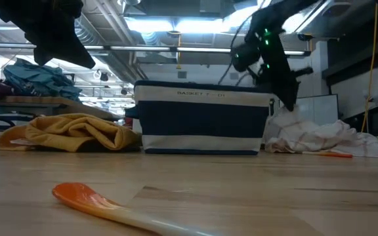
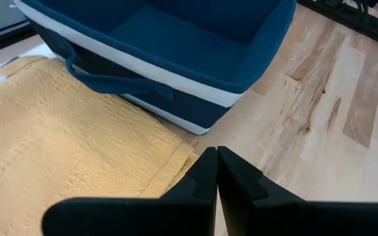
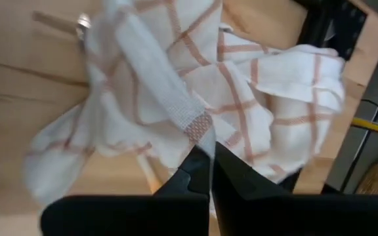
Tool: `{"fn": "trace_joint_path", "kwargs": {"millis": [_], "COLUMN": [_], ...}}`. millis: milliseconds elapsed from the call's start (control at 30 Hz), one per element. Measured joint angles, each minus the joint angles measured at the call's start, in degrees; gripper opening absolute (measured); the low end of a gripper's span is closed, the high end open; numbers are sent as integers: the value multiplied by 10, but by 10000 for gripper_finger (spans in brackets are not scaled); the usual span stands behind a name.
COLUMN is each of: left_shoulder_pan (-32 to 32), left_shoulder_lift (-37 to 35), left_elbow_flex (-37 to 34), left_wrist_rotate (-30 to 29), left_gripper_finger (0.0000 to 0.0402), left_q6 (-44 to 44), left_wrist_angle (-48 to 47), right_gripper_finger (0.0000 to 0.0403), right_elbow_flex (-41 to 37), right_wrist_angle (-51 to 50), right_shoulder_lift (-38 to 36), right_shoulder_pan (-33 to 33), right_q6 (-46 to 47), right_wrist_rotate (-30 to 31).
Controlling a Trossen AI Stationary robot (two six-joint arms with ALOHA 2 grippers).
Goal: Fold towel
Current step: Fold the white pattern towel
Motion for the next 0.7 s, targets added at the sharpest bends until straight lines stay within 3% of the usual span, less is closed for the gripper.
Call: {"fn": "trace_joint_path", "kwargs": {"millis": [200, 633, 700], "left_shoulder_pan": [0, 0, 0], "left_shoulder_lift": [0, 0, 0], "left_elbow_flex": [0, 0, 0], "left_wrist_rotate": [0, 0, 0], "left_gripper_finger": [4, 4, 4], "left_q6": [20, 21, 33], "left_wrist_angle": [0, 3, 8], "right_gripper_finger": [3, 1, 1], "right_elbow_flex": [128, 476, 493], "right_wrist_angle": [-82, -81, -61], "right_shoulder_lift": [0, -10, -22], "right_shoulder_pan": [39, 164, 188], "right_q6": [24, 126, 147], "right_wrist_rotate": [0, -30, -30]}}
